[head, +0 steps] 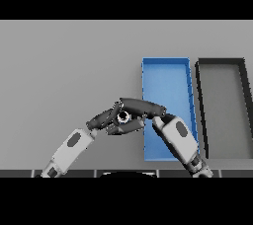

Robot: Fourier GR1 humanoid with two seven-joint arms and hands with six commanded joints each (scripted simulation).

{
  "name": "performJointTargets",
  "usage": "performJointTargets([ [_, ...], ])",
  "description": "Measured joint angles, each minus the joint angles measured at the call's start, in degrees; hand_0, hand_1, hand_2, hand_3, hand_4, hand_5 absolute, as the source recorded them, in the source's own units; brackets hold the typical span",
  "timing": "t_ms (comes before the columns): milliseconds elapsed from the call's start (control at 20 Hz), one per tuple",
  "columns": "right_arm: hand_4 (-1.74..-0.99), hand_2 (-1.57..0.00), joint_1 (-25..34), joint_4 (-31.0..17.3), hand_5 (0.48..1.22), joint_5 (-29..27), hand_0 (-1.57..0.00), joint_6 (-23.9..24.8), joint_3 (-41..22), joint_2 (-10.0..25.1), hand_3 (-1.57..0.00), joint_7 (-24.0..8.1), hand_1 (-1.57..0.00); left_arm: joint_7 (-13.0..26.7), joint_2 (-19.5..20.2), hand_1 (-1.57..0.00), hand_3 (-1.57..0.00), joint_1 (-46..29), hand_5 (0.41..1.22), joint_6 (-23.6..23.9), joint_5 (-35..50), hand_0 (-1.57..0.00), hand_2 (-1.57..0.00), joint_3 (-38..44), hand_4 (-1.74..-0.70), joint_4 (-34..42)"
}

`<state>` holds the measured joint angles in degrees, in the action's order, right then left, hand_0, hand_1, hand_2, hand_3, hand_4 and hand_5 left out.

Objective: Pick up the blue pipe and place it into the blue bin.

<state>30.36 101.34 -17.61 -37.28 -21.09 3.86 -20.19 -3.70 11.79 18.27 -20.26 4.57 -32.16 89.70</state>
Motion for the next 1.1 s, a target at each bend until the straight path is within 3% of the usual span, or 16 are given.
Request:
performJointTargets([
  [50, -1.483, -1.56, 0.88, -0.18, 1.209, 0.09, -1.56, 0.23, 0.24, -0.78, -1.56, -2.21, -1.56, -0.25, 0.04, -0.33, -0.14, -0.2, 1.118, -0.42, -0.43, -0.4, -0.33, 0.12, -1.05, 0.18],
  [200, -1.484, -1.57, -0.08, 0.68, 1.215, -0.43, -1.57, -0.4, 1.36, -1.72, -1.57, -1.84, -1.57, -3.25, 0.43, -0.17, -0.07, -0.11, 0.901, -0.23, -3.19, -0.2, -0.17, 1.13, -0.91, -0.67],
  [350, -1.485, -1.57, -0.91, 1.61, 1.218, -0.46, -1.57, -0.54, 1.8, -2.52, -1.57, -2.26, -1.57, 0.29, -0.4, -0.09, -0.03, -0.28, 0.754, 1.61, -4.26, -0.1, -0.09, 0.96, -0.84, -1.51],
  [600, -1.488, -1.57, -0.45, 0.8, 1.22, 1.48, -1.57, -0.74, 2.87, -4.14, -1.57, -1.8, -1.57, 0.39, -0.92, -0.03, -0.01, -0.35, 0.623, 2.12, -3.21, -0.03, -0.03, 2.11, -0.85, -2.83],
  [750, -1.492, -1.57, -0.63, 0.65, 1.22, 1.04, -1.57, -0.66, 4.1, -4.64, -1.57, -1.87, -1.57, 5.87, -1.14, -0.01, -0.01, -0.84, 0.605, 2.75, -1.9, -0.02, -0.01, 2.62, -0.88, -2.23],
  [1000, -1.494, -1.57, 2.76, 0.31, 1.221, -16.96, -1.57, 5.0, 7.19, -6.62, -1.57, -13.36, -1.57, 6.88, -0.31, 0.0, 0.0, -2.63, 0.535, 3.07, -2.08, 0.0, 0.0, 1.95, -0.87, 0.2],
  [1100, -1.493, -1.57, 6.62, 0.11, 1.221, -23.14, -1.57, 9.83, 7.14, -2.7, -1.57, -14.4, -1.57, 7.25, -0.55, 0.0, 0.0, -2.05, 0.523, 3.05, -2.71, 0.0, 0.0, 1.73, -0.87, -0.6],
])
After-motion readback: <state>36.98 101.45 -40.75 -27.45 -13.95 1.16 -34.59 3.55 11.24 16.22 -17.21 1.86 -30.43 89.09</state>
